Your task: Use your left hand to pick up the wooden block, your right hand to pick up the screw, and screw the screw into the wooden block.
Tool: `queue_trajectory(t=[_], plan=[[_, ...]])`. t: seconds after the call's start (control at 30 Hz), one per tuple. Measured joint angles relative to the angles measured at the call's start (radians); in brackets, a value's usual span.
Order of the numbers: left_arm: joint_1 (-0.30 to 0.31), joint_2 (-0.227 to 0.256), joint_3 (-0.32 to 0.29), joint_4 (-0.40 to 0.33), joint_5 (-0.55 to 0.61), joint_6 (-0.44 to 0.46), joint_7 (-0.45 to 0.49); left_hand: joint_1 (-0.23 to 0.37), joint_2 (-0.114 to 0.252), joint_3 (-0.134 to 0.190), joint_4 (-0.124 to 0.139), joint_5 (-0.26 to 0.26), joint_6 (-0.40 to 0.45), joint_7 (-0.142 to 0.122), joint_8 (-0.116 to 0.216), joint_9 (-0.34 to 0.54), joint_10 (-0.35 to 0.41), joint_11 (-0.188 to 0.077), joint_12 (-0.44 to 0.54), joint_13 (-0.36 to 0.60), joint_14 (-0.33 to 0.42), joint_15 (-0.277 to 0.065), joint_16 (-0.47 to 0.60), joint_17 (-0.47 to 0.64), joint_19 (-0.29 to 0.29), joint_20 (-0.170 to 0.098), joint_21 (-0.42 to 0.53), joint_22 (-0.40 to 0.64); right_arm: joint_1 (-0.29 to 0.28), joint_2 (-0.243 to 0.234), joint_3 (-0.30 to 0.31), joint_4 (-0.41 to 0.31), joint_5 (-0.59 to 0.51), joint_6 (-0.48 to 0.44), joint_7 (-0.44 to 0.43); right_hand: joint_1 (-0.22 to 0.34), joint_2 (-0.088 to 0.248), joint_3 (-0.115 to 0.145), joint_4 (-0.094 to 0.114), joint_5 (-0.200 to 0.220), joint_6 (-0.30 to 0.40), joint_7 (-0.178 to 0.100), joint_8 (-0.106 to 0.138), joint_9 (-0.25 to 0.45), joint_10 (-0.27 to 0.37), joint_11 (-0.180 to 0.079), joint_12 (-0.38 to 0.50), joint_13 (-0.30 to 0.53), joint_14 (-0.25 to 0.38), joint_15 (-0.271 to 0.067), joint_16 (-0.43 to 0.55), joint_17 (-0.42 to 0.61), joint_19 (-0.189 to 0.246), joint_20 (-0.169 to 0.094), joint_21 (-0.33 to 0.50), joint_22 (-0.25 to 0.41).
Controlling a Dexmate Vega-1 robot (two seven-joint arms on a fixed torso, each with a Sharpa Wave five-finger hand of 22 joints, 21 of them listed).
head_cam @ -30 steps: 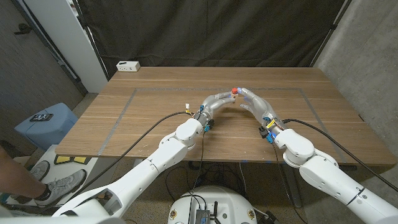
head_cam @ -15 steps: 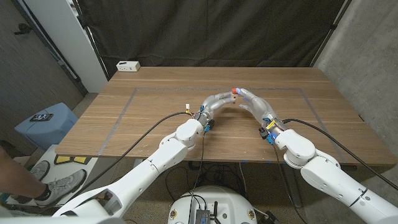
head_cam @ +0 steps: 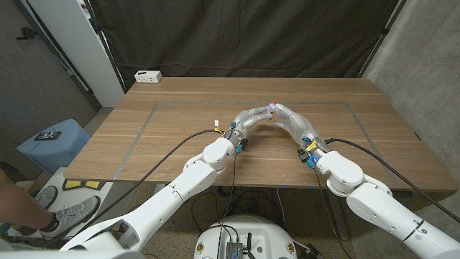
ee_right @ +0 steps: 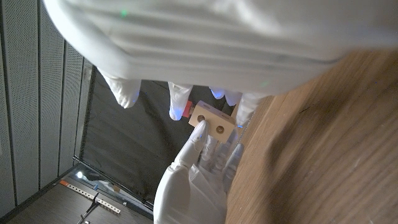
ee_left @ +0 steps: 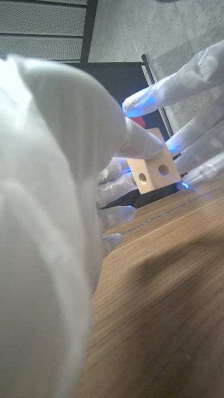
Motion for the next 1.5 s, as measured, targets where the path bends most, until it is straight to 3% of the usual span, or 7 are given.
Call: queue_trajectory(t=[0.8,1.5], plan=[[0.007,0.005,-0.002,-0.009,0.001,0.001,0.004,0.001,-0.001,-0.001,-0.002,-0.001,0.002,0.002,0.001,0.000,-0.002,0.002,0.000,0.000,0.000,0.000,0.000,0.000,0.000,0.000,0.000,0.000,-0.026,0.004,0.034,-0.007,-0.002,0.011,-0.029,0.000,0.000,0.000,0.000,0.000,0.003,0.004,0.000,0.000,0.009,-0.002,0.007,0.000,0.000,0.000,0.000,-0.002,0.000,0.000,0.000,0.000],[0.008,0.006,-0.001,-0.015,0.006,0.003,0.006,0.001,0.000,0.000,0.000,0.002,0.000,0.004,0.001,0.000,-0.002,0.002,-0.002,0.000,0.000,0.000,0.000,0.000,0.000,0.000,0.000,0.000,-0.005,0.007,0.041,0.021,0.021,0.004,-0.011,0.000,0.000,0.000,0.000,-0.004,-0.035,-0.002,-0.016,0.000,0.009,-0.002,0.007,0.000,0.000,0.000,0.000,0.001,0.000,0.000,0.000,0.000]])
